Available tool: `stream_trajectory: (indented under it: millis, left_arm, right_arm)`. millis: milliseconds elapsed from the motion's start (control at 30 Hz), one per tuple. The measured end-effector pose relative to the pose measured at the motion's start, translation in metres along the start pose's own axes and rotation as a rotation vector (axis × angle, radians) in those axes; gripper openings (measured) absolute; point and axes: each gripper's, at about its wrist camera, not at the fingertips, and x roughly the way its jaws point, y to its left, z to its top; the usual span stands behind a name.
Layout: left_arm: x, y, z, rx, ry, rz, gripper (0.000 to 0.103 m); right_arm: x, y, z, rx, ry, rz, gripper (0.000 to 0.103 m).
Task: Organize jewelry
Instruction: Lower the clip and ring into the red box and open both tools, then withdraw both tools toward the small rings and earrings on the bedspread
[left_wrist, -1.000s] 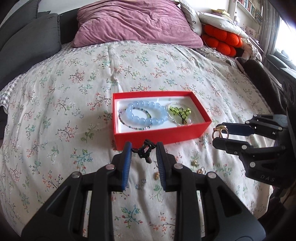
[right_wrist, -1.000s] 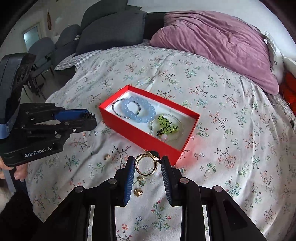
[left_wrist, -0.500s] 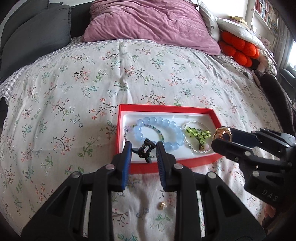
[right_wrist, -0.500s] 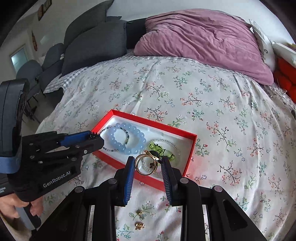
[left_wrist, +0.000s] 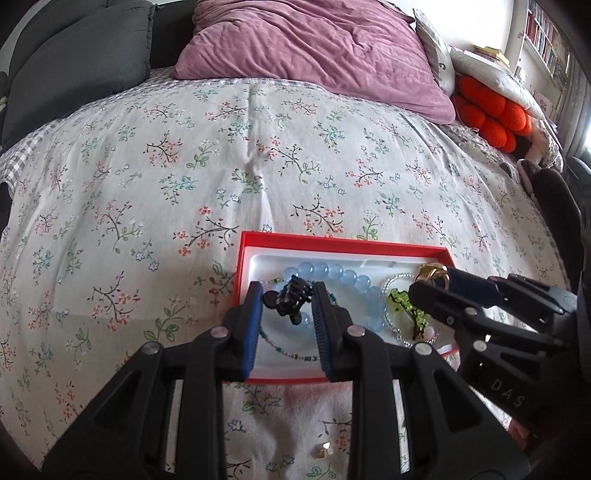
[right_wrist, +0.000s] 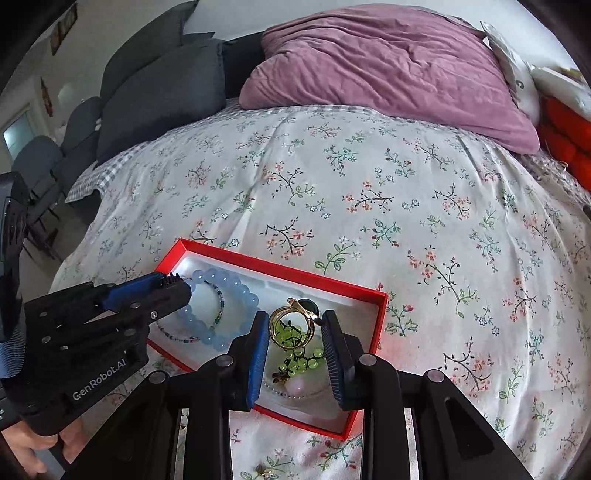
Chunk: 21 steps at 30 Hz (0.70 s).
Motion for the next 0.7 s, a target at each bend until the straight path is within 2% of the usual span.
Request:
stream_trajectory:
  millis: [100, 167, 200, 233, 533, 700]
  left_arm:
    - [-0.002, -0.001, 0.003, 0.005, -0.002, -0.011, 0.029]
    - [-0.003, -0.003, 0.004, 0.021, -0.002, -0.009, 0.029]
    - [-0.004, -0.004, 0.004, 0.03, -0.004, -0.003, 0.029]
    - [-0.005, -0.005, 0.004, 0.038, -0.004, 0.003, 0.029]
    - [-0.021, -0.004, 0.002, 0.039, -0.007, 0.009, 0.038]
    - [-0.033, -0.002, -0.003, 0.028, -0.005, 0.029, 0.06]
  right_arm:
    - [0.0, -0.001, 0.001, -0.001, -0.002, 0.011, 0.031]
    - [-0.001, -0.002, 0.003, -0.001, 0.004, 0.035, 0.041]
    - [-0.003, -0.002, 0.003, -0.001, 0.0, 0.038, 0.053]
    - [-0.005, -0.002, 0.004, -0.002, -0.011, 0.033, 0.059]
    - [-0.023, 0.001, 0.006, -0.018, -0.033, 0.016, 0.059]
    - [-0.031, -0.001, 0.001, -0.013, -0.011, 0.007, 0.06]
